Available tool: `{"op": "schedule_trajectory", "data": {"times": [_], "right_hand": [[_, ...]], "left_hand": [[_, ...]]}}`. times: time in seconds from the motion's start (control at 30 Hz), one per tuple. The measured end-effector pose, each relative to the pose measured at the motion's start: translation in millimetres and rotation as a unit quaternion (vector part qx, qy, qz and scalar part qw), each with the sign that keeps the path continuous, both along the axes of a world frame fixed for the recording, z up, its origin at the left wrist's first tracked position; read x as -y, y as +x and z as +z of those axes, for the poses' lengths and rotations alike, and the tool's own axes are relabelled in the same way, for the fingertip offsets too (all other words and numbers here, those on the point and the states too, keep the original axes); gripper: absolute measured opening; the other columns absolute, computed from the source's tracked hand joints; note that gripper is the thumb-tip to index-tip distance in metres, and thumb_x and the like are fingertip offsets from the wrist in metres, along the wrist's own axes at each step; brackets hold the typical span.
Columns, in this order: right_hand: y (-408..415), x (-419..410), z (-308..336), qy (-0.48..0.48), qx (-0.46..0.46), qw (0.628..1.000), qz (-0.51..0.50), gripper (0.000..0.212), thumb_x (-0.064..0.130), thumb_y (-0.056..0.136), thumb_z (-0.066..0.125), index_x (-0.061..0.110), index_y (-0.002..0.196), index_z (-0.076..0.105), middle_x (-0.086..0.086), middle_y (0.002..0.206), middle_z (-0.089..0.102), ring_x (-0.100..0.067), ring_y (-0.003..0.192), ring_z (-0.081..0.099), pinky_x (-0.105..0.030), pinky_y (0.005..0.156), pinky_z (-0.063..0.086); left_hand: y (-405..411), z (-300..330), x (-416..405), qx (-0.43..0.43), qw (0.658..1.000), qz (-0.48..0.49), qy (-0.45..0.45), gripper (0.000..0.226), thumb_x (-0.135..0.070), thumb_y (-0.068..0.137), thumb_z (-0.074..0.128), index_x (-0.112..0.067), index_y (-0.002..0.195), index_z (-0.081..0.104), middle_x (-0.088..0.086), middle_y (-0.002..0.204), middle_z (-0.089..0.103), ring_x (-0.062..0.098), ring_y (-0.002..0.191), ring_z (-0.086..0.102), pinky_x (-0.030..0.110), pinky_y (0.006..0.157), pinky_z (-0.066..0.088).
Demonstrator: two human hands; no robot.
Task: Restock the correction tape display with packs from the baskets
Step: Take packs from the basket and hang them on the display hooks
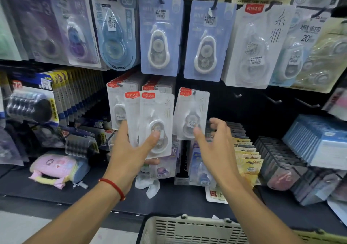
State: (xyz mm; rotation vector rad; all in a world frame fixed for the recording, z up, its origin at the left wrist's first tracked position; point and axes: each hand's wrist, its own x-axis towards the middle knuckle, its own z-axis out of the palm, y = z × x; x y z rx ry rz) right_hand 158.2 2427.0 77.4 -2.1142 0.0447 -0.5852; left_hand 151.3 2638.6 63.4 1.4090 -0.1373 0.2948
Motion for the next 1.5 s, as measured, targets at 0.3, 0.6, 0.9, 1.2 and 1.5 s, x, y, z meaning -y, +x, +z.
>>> {"op": "schedule_trajectory", "data": {"times": [0.3, 0.6, 0.9, 1.2, 1.5], "right_hand": [[-6, -18, -16, 0.096, -0.057, 0.980, 0.167, 0.049, 0.064, 0.068, 0.078, 0.038, 0.106, 0.061, 0.020, 0.099, 0.075, -0.003, 0.087, 0.071, -0.020, 0.074, 0.057], [-3, -4, -7, 0.227, -0.002, 0.969, 0.093, 0.030, 0.027, 0.098, 0.074, 0.024, 0.119, 0.052, 0.013, 0.099, 0.078, -0.018, 0.059, 0.067, -0.034, 0.057, 0.057], [-3, -5, -8, 0.067, -0.031, 0.997, -0.013, 0.054, 0.050, 0.095, 0.070, 0.026, 0.138, 0.047, 0.006, 0.136, 0.060, -0.014, 0.116, 0.063, -0.043, 0.100, 0.054], [-8, -18, -19, 0.105, -0.057, 0.976, 0.180, 0.019, 0.035, 0.095, 0.076, 0.030, 0.110, 0.065, 0.011, 0.102, 0.078, -0.008, 0.090, 0.073, -0.035, 0.080, 0.060], [-5, -5, -8, 0.244, 0.019, 0.964, 0.106, 0.022, 0.021, 0.101, 0.069, 0.020, 0.123, 0.067, 0.003, 0.104, 0.079, -0.014, 0.083, 0.074, -0.025, 0.059, 0.056]], "left_hand": [[-4, 1, 9, -0.038, 0.995, -0.087, -0.036, 0.064, -0.042, 0.079, 0.083, -0.032, 0.136, 0.056, -0.002, 0.127, 0.074, 0.029, 0.106, 0.077, 0.049, 0.068, 0.066], [6, -2, 1, -0.048, 0.995, -0.050, -0.067, 0.041, -0.013, 0.101, 0.066, -0.034, 0.135, 0.060, -0.003, 0.126, 0.075, 0.027, 0.106, 0.077, 0.052, 0.075, 0.066], [9, -6, 3, -0.056, 0.996, -0.052, -0.048, 0.046, -0.006, 0.103, 0.058, -0.039, 0.135, 0.057, -0.012, 0.119, 0.075, 0.023, 0.101, 0.078, 0.044, 0.071, 0.066], [0, -3, 19, -0.028, 0.991, -0.129, 0.020, 0.041, -0.012, 0.103, 0.066, -0.033, 0.134, 0.052, 0.005, 0.122, 0.077, 0.031, 0.102, 0.078, 0.044, 0.078, 0.066], [-3, 1, 26, -0.021, 0.991, -0.128, 0.019, 0.061, 0.011, 0.097, 0.062, -0.022, 0.148, 0.052, 0.009, 0.134, 0.065, 0.026, 0.112, 0.073, 0.039, 0.090, 0.064]]}}
